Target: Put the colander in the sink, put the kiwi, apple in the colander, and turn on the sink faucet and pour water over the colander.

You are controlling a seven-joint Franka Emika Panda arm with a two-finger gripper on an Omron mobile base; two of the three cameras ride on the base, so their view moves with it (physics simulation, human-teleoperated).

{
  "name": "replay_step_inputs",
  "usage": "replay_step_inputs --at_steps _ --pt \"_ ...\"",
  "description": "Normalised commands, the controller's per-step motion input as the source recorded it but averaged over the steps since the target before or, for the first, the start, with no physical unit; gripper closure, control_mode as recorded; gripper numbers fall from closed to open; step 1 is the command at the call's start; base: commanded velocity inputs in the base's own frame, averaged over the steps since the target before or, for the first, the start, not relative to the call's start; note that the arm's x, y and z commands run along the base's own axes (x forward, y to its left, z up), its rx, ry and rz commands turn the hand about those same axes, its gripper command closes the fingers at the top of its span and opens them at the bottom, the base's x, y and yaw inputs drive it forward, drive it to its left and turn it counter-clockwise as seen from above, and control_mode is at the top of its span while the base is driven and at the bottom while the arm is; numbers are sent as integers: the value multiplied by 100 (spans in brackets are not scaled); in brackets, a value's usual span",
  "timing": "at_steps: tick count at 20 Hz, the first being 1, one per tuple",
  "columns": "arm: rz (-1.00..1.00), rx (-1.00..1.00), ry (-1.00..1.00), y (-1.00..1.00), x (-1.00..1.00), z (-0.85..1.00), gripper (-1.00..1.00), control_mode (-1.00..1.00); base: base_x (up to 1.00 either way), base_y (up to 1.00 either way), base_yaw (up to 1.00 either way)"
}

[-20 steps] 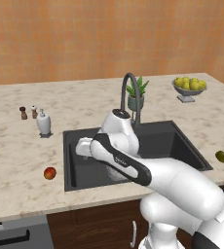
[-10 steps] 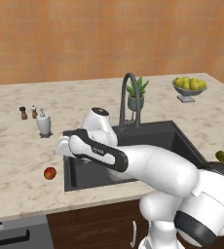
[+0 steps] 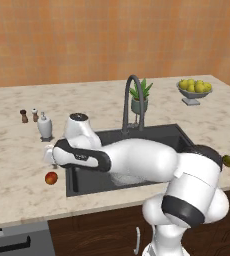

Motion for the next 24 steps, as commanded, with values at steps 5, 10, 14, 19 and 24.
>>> replay_step_inputs --at_steps 5,10,14,19,24 --pt "0 -7 3 4 35 -24 -100 -100 0 0 0" --pt "0 2 1 17 19 -22 -100 -100 0 0 0" --pt "0 0 0 28 8 -33 -100 -100 0 0 0" --pt "-1 0 0 20 14 -20 -100 -100 0 0 0" --pt "0 0 0 19 17 -19 -100 -100 0 0 0"
